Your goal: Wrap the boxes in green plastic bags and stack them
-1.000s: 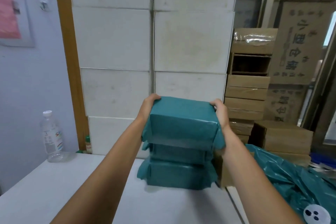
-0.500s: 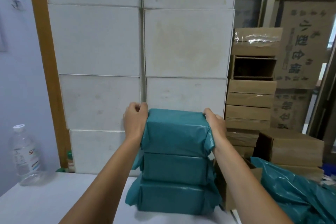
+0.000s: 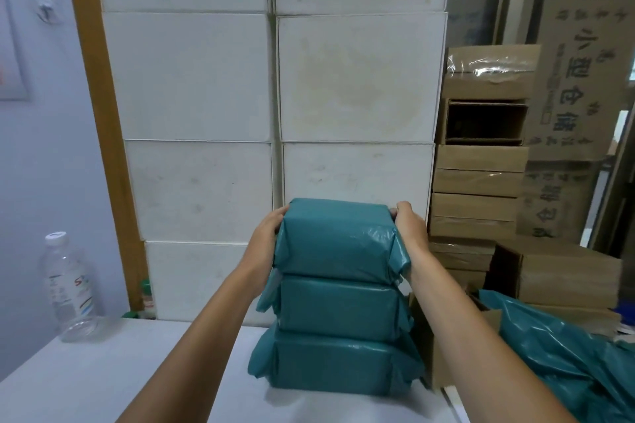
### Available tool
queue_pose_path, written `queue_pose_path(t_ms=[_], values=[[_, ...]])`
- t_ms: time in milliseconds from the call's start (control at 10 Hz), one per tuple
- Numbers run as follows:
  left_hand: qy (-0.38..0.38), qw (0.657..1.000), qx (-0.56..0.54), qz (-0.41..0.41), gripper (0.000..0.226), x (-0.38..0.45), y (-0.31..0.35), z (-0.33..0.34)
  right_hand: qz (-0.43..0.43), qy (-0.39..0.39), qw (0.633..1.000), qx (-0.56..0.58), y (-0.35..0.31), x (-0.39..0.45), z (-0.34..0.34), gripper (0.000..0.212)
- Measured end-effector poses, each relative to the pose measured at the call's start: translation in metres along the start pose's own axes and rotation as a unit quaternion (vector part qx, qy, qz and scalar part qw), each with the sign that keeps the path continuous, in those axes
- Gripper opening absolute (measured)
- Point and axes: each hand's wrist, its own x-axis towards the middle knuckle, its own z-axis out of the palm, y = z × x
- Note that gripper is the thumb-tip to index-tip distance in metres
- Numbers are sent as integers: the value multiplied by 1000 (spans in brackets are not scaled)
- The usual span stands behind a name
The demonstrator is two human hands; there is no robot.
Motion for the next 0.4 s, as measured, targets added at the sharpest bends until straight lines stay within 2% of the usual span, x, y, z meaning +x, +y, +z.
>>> queue_pose_path(t_ms=[100, 300, 400], values=[[-5, 1000, -21, 13, 31, -12, 3, 9, 15, -45, 999, 12, 2, -4, -8, 44], [67, 994, 58, 63, 36, -25, 11, 13, 2, -113, 994, 12, -9, -25, -31, 55], [96, 992, 38, 71, 46, -28, 13, -4, -30, -61, 997, -24, -16, -40, -44, 52]])
